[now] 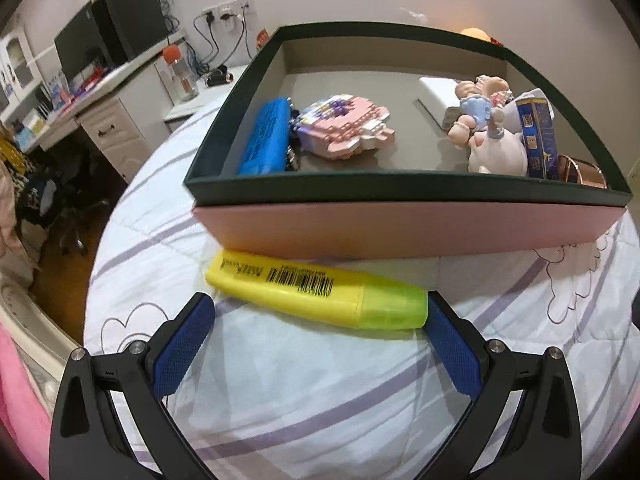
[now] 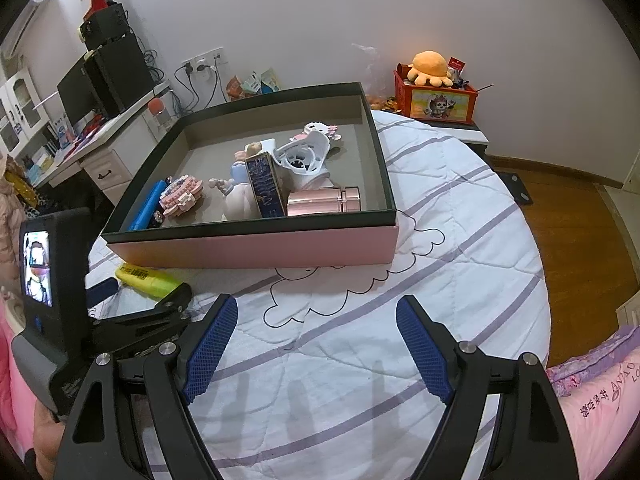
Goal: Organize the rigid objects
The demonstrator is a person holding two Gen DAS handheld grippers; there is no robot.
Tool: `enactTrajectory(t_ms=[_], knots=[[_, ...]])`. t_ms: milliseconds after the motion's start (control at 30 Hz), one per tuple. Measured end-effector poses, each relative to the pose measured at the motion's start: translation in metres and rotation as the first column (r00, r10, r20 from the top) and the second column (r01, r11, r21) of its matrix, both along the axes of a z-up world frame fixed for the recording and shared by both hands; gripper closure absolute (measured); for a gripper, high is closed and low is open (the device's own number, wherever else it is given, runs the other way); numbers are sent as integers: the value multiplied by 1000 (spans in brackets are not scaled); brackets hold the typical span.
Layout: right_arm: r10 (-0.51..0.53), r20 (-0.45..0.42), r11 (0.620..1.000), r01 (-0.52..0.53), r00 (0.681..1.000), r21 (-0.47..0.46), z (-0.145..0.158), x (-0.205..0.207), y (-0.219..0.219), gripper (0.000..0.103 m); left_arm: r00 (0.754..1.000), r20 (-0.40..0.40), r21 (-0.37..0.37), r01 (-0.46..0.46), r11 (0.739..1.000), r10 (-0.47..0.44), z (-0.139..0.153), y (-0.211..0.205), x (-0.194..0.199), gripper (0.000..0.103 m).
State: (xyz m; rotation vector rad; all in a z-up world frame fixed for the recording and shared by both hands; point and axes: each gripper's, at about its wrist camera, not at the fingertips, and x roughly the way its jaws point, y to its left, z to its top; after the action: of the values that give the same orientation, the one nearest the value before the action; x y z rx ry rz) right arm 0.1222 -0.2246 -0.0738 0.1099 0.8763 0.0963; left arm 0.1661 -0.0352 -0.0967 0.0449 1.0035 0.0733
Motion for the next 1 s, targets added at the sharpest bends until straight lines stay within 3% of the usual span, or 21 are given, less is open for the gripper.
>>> enactTrajectory(t_ms=[233,567,800,867,967,1000], knots=[[23,-3,1000,-23,1000,-6,-1,3,10,20,1000,-8,-125,-16,992,15,0,32,-4,0],[61,-9,998,-61,998,-10,-2,6,24,20,994,-17,-132,-112,985,111,3,52,-4,0],[78,-8,997,-78,997,-13,-2,7,26,20,976,-25,-47,-216,975,215,-4,44,11,0],[78,-9,997,-78,997,-14,-2,7,25,20,971,-9,-55,-239,970,239,-5,46,11,0],[77,-10,997,-78,997,-12,-3,8,24,20,968,11,-76,-249,966,250,-6,52,8,10],[76,-10,997,-76,997,-12,-3,8,24,20,969,16,-78,-245,966,247,-5,54,6,18]])
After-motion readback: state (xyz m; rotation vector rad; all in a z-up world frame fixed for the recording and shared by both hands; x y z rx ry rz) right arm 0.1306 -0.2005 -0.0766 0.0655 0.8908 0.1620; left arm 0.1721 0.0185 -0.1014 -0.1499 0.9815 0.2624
